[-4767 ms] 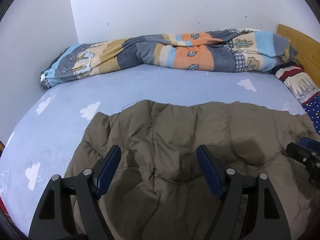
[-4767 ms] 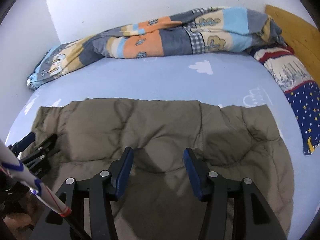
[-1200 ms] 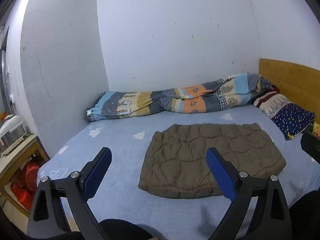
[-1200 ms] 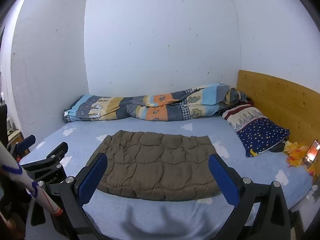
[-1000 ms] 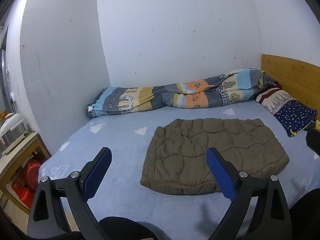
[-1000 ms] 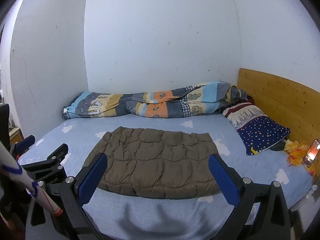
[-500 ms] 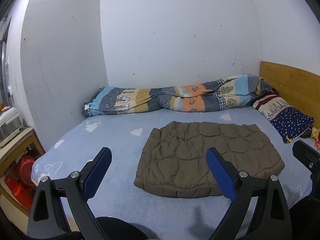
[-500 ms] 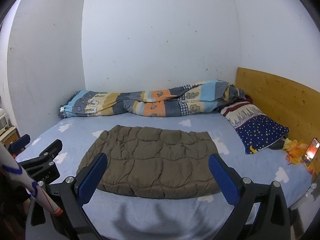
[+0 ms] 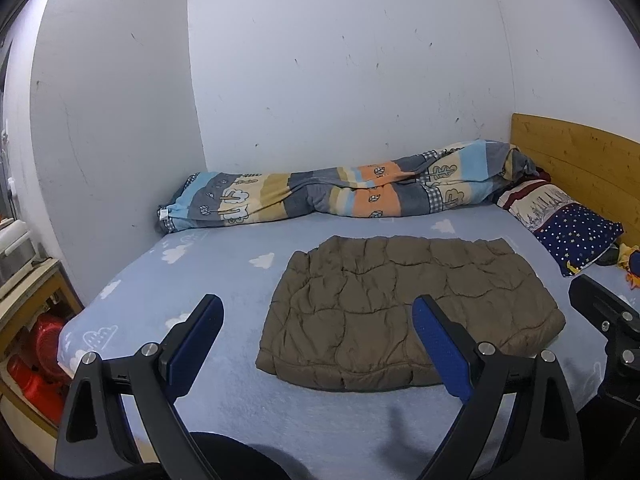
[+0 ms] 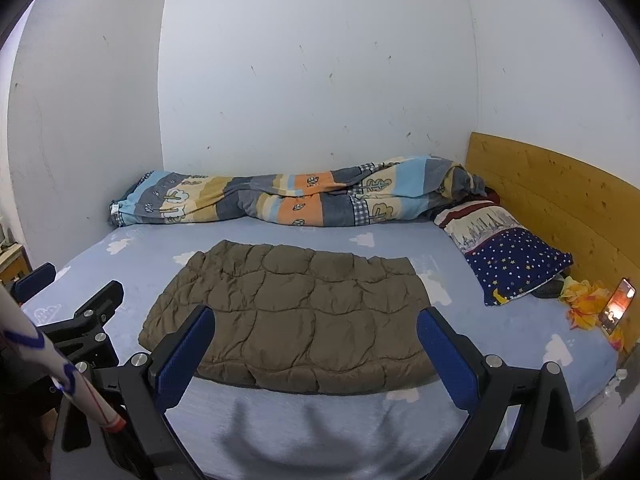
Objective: Fold large clothes
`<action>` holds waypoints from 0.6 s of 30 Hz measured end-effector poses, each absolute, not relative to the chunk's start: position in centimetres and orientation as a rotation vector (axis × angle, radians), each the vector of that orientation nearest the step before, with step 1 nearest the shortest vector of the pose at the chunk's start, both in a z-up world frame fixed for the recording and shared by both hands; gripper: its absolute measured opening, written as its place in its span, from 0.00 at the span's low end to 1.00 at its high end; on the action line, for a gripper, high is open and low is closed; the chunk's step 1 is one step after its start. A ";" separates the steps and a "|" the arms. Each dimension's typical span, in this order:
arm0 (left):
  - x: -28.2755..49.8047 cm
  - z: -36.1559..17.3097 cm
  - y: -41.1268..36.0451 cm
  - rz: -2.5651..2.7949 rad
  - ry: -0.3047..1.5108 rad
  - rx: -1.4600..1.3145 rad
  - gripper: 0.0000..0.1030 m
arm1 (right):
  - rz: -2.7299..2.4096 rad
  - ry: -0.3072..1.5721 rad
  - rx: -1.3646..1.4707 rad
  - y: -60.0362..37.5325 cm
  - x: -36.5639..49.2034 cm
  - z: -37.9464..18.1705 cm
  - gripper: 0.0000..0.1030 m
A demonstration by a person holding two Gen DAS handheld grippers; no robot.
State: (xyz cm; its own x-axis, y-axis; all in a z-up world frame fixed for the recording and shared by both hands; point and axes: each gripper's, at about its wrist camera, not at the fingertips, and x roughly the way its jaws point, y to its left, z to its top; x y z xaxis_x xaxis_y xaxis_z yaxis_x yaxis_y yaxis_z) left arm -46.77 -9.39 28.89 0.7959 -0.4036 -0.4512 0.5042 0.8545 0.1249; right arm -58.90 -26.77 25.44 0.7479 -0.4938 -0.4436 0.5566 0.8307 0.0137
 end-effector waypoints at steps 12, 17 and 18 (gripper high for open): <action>-47.5 28.7 -10.7 -0.503 0.404 0.277 0.92 | -0.594 0.434 0.141 -26.7 -58.8 25.4 1.00; -47.9 28.9 -11.6 -0.512 0.392 0.292 0.92 | -0.609 0.425 0.146 -27.0 -59.2 25.6 1.00; -48.0 29.0 -11.8 -0.514 0.389 0.295 0.92 | -0.614 0.423 0.146 -27.2 -59.3 25.7 1.00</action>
